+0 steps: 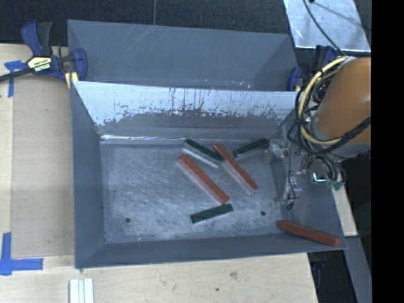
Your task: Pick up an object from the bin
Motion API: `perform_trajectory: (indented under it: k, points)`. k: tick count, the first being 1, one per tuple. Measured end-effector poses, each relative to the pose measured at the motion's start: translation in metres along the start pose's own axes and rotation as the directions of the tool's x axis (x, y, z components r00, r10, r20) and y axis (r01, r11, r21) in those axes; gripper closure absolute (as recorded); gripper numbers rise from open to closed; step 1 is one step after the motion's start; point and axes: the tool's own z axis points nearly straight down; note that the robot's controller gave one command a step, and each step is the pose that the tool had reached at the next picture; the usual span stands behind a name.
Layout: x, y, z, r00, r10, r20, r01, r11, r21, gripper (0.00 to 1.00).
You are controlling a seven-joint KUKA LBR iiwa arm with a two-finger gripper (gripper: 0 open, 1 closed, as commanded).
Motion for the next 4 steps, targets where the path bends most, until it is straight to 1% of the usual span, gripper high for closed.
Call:
perform_trajectory:
  k: [1, 2, 3, 4]
  points:
    - [-0.004, 0.042, 0.123, 0.997, 0.078, -0.001, -0.078, 0.997, 0.000, 0.00]
    - [0.026, 0.079, 0.134, 0.977, 0.212, 0.003, -0.212, 0.977, -0.001, 0.00]
    - [0.025, 0.078, 0.133, 0.977, 0.211, 0.007, -0.211, 0.977, -0.001, 1.00]
    - [-0.020, 0.042, 0.002, 0.967, 0.254, 0.018, -0.254, 0.967, -0.002, 1.00]
